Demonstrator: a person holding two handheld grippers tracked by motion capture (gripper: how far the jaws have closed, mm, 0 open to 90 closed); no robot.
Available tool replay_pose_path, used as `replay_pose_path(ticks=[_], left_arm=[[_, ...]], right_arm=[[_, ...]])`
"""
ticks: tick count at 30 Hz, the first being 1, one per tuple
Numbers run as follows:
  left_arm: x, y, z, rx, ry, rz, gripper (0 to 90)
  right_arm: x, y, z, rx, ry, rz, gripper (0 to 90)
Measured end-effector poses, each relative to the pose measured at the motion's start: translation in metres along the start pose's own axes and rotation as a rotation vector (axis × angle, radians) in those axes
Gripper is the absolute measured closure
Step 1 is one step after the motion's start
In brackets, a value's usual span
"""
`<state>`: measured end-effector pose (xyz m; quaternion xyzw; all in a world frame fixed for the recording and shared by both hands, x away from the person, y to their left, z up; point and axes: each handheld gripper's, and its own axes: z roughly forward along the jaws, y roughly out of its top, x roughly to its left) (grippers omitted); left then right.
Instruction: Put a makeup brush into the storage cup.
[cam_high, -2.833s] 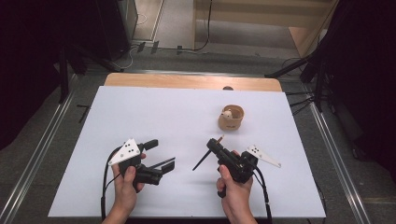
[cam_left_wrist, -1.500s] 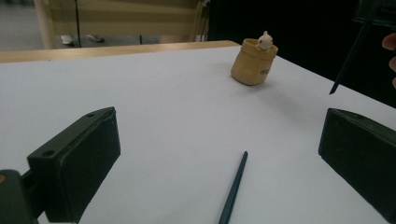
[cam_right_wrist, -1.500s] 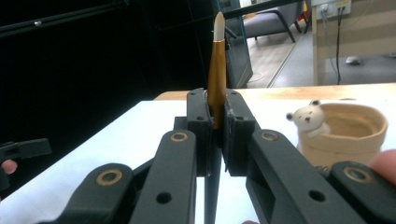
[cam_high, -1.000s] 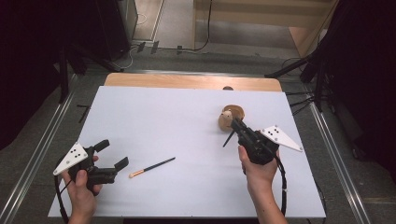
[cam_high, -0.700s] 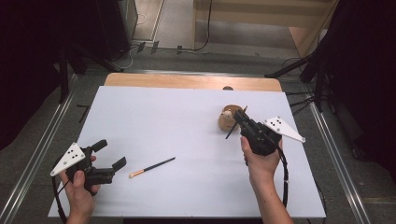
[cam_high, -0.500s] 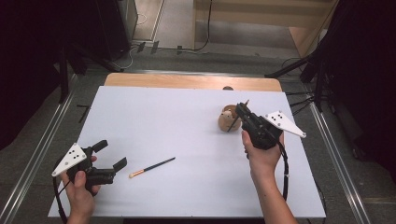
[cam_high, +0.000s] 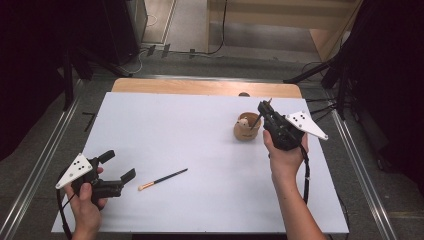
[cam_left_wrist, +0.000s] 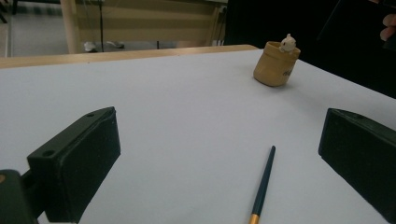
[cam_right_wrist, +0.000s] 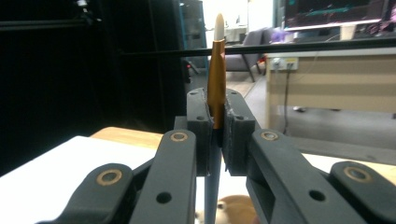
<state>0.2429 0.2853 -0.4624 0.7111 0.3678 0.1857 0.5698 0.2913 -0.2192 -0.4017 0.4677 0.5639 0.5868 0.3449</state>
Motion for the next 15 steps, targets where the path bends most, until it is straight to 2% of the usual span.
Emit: replay_pose_path(ticks=[8, 15], left_arm=[[0.000, 0.000, 0.000, -0.001, -0.001, -0.002, 0.0], [0.000, -0.001, 0.001, -0.001, -0.004, -0.005, 0.0]], right_arm=[[-0.008, -0.002, 0.007, -0.044, -0.007, 0.003, 84.9], [-0.014, -0.005, 0.013, -0.042, -0.033, -0.008, 84.8]])
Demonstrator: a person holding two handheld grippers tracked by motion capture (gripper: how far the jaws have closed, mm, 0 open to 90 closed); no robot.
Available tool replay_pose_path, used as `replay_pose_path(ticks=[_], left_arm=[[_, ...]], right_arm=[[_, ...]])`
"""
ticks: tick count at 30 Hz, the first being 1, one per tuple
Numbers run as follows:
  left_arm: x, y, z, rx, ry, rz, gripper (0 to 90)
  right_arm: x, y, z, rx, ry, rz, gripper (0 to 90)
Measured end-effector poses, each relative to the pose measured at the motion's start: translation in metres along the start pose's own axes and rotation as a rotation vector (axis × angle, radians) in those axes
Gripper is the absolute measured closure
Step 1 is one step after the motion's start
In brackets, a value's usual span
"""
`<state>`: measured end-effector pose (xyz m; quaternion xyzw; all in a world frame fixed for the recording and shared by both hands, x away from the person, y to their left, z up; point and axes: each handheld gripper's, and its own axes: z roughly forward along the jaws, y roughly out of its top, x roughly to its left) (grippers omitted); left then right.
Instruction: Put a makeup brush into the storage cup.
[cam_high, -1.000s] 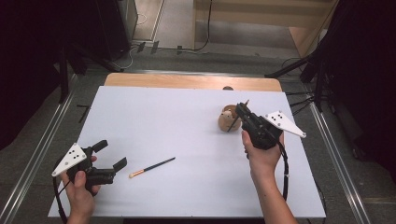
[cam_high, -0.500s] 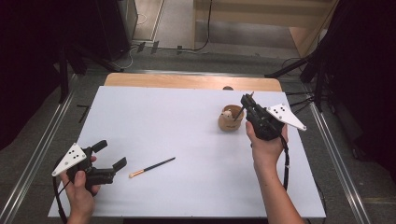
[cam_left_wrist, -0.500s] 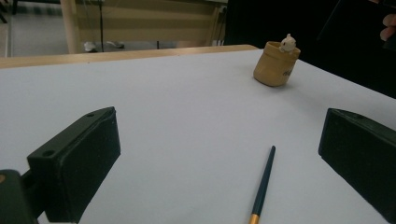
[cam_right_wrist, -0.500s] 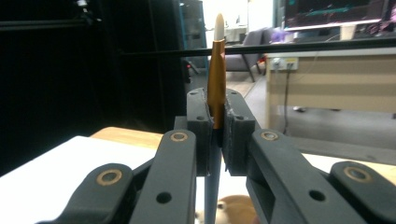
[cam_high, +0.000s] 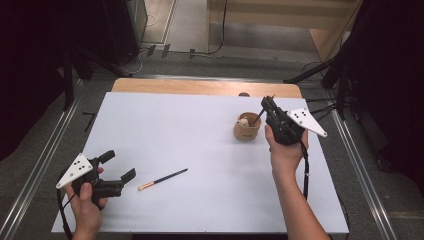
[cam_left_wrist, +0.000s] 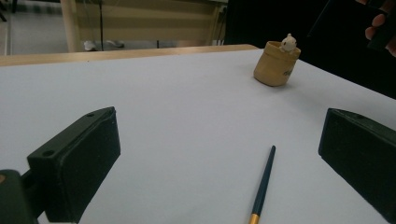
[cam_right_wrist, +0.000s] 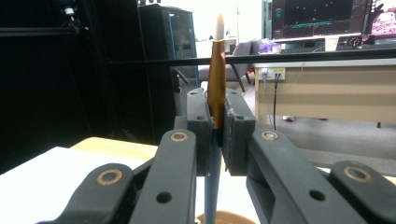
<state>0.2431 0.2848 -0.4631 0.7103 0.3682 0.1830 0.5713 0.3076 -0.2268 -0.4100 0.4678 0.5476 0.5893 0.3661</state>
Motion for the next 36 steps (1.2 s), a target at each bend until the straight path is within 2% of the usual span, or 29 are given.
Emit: replay_pose_path(ticks=[8, 16, 29, 36], left_arm=[[-0.001, 0.000, 0.000, 0.000, -0.002, -0.002, 0.0], [-0.001, 0.000, 0.000, -0.001, -0.004, -0.003, 0.0], [-0.001, 0.000, 0.001, -0.004, -0.008, -0.007, 0.0], [0.000, 0.000, 0.001, -0.003, -0.010, -0.008, 0.0]], right_arm=[[-0.007, -0.002, 0.005, 0.004, -0.024, 0.000, 84.8], [-0.012, -0.003, 0.013, 0.021, -0.035, -0.022, 84.8], [-0.016, -0.020, 0.031, 0.069, -0.026, -0.020, 84.8], [-0.018, -0.033, 0.038, 0.108, -0.040, -0.017, 84.8]])
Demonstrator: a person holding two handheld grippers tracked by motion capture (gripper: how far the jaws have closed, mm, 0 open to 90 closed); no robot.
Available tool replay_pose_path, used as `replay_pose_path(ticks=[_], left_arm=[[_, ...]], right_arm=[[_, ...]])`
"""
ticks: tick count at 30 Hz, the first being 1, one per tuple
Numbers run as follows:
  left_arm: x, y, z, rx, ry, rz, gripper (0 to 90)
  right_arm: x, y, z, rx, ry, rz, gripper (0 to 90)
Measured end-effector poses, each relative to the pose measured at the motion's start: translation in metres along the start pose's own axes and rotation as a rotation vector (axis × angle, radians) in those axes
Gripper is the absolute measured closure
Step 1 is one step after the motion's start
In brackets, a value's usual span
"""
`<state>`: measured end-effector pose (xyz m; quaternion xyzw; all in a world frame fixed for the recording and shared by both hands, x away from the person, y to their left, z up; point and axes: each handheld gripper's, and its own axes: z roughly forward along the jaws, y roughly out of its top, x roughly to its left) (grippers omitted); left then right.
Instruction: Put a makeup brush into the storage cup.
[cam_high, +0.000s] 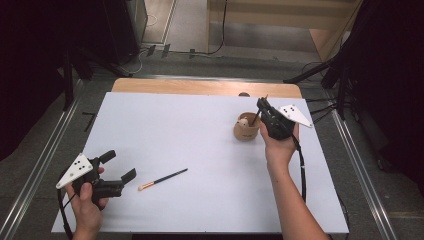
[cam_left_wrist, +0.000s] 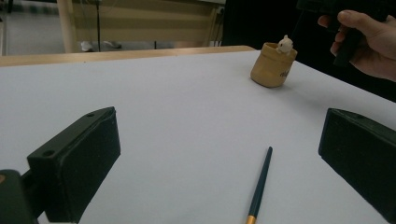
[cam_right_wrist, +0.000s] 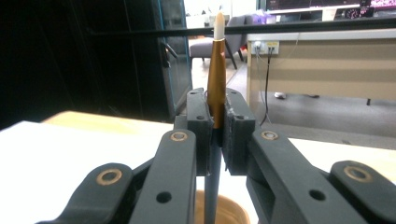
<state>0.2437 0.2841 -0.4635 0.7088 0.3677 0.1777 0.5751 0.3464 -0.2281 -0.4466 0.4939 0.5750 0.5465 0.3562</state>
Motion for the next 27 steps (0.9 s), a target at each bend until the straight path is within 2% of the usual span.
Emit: replay_pose_path(ticks=[5, 14, 21, 22, 24, 27], left_arm=[[0.001, 0.000, 0.000, -0.004, -0.003, -0.004, 0.0], [0.000, 0.000, 0.000, -0.002, -0.003, -0.006, 0.0], [0.000, 0.000, 0.001, -0.001, -0.005, -0.006, 0.0], [0.000, 0.000, 0.001, -0.001, -0.005, -0.006, 0.0], [0.000, 0.000, 0.001, 0.001, -0.006, -0.004, 0.0], [0.000, 0.000, 0.001, 0.000, -0.006, -0.006, 0.0]], right_arm=[[-0.002, -0.014, 0.007, 0.051, -0.021, -0.006, 84.8], [-0.002, -0.033, 0.013, 0.103, -0.038, -0.017, 84.8], [-0.004, -0.033, 0.013, 0.099, -0.034, -0.012, 83.8], [-0.004, -0.033, 0.013, 0.102, -0.038, -0.006, 81.0], [-0.005, -0.033, 0.013, 0.097, -0.046, -0.001, 67.4], [-0.006, -0.032, 0.010, 0.117, -0.053, 0.015, 54.8]])
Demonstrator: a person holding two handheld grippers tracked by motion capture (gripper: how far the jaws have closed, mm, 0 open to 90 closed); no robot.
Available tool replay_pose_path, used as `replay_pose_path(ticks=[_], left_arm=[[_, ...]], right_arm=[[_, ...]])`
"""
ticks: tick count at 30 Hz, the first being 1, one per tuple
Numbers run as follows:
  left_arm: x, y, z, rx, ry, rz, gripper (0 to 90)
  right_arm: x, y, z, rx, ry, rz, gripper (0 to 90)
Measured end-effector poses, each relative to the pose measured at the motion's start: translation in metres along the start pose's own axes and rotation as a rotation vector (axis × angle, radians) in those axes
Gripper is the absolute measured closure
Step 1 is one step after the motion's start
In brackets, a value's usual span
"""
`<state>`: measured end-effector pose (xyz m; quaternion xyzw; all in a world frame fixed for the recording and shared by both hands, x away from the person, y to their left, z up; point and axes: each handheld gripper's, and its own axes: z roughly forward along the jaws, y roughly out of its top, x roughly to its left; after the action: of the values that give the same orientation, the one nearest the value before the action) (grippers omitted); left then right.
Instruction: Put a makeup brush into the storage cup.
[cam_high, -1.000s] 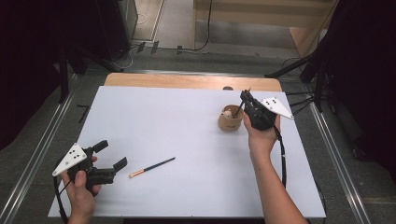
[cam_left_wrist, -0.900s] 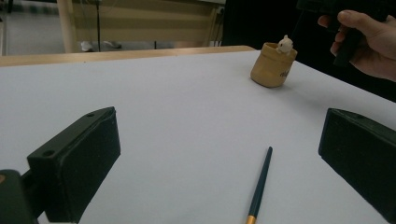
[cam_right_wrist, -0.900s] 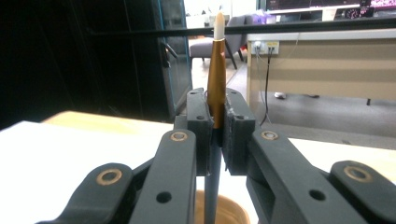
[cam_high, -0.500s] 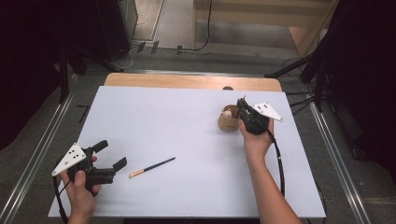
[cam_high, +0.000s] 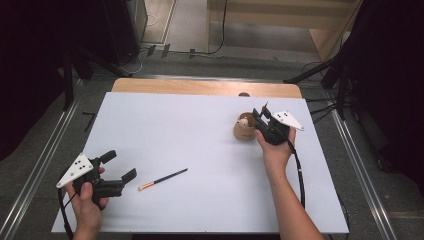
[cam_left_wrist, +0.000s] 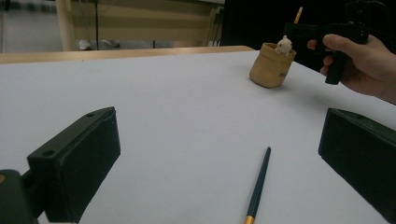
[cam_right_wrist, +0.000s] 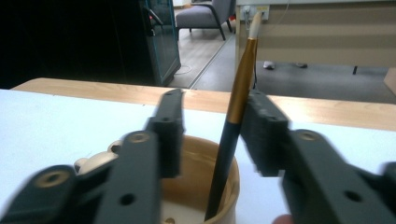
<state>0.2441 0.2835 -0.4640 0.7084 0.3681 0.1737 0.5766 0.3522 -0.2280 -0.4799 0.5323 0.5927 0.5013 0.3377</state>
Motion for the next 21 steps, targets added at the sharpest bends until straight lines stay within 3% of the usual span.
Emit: replay_pose_path(ticks=[4, 10, 19, 21], left_arm=[[0.001, 0.000, 0.000, -0.002, 0.001, -0.003, 0.0], [0.000, 0.001, 0.000, -0.004, 0.002, -0.004, 0.0], [0.001, 0.001, -0.002, -0.007, 0.000, -0.002, 0.0], [0.001, 0.001, -0.002, -0.011, 0.000, -0.001, 0.0]], right_arm=[[0.000, 0.003, -0.006, 0.020, -0.015, 0.002, 44.6], [-0.001, 0.005, -0.008, 0.048, -0.015, -0.012, 38.4], [-0.001, 0.003, -0.015, 0.081, 0.017, 0.001, 29.3], [0.000, 0.002, -0.020, 0.094, 0.023, -0.017, 24.1]])
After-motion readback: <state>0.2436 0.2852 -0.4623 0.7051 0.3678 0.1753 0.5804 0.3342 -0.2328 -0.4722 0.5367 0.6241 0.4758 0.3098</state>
